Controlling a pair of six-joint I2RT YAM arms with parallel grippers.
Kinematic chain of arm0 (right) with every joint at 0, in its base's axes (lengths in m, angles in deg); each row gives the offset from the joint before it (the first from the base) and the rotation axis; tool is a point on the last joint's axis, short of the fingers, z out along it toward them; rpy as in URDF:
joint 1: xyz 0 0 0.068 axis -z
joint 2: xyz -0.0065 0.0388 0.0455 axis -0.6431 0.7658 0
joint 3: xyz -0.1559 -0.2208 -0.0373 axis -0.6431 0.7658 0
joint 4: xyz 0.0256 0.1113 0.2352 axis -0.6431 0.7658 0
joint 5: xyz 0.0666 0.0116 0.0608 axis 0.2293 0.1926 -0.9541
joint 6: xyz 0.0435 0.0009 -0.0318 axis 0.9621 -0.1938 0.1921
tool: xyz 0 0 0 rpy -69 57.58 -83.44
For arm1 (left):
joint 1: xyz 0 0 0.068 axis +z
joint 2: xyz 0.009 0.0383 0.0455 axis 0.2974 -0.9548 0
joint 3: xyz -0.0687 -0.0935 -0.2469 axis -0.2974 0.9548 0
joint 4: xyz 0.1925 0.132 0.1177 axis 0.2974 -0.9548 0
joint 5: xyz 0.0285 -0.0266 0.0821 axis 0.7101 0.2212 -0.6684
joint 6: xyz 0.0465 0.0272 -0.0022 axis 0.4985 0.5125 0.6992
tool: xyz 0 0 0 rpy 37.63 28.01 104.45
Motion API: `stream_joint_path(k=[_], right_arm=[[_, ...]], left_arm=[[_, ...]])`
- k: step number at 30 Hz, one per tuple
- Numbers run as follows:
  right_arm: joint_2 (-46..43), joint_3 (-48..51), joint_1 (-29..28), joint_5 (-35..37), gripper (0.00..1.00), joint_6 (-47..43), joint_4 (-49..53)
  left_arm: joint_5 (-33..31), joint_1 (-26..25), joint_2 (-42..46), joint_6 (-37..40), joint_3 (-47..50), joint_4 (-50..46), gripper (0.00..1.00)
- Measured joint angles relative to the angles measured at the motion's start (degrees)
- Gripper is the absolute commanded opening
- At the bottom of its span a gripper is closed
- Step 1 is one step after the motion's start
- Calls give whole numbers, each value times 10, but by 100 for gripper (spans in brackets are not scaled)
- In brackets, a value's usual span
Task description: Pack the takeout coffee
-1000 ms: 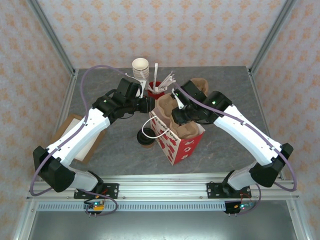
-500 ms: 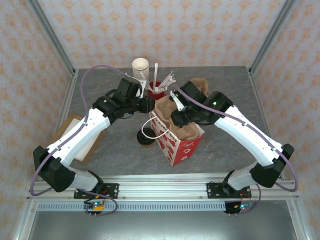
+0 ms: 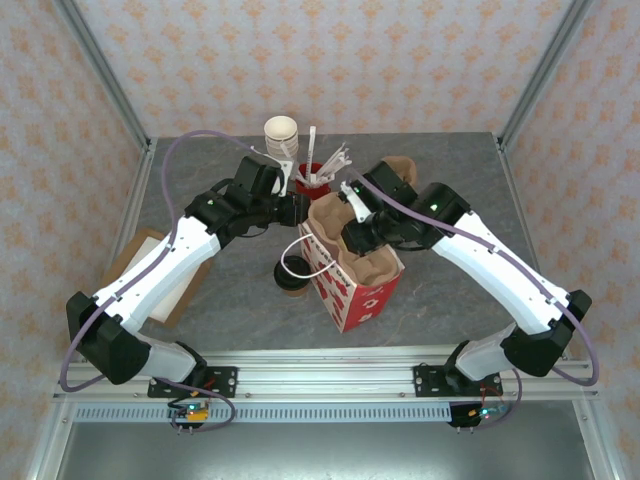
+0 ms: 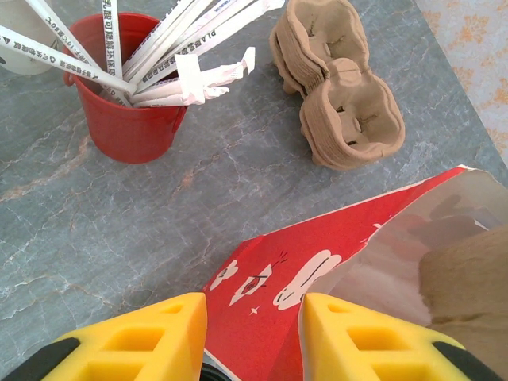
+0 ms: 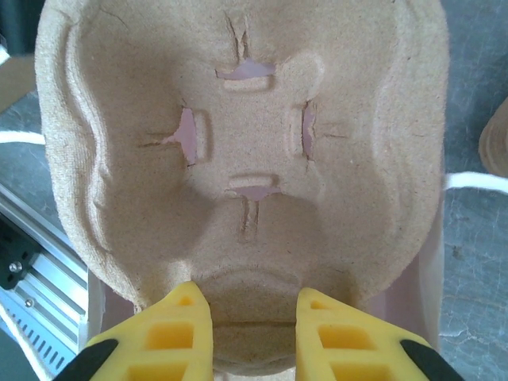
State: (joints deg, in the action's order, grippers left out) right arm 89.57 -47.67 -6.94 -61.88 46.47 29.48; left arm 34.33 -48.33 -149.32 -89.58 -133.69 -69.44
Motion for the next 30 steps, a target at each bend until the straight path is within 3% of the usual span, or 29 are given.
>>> stream_joint_path(k=[30], right_arm=[[16, 12, -3, 38, 22, -28, 27]], left_arm=[[1, 0, -9, 4, -2, 2, 40]])
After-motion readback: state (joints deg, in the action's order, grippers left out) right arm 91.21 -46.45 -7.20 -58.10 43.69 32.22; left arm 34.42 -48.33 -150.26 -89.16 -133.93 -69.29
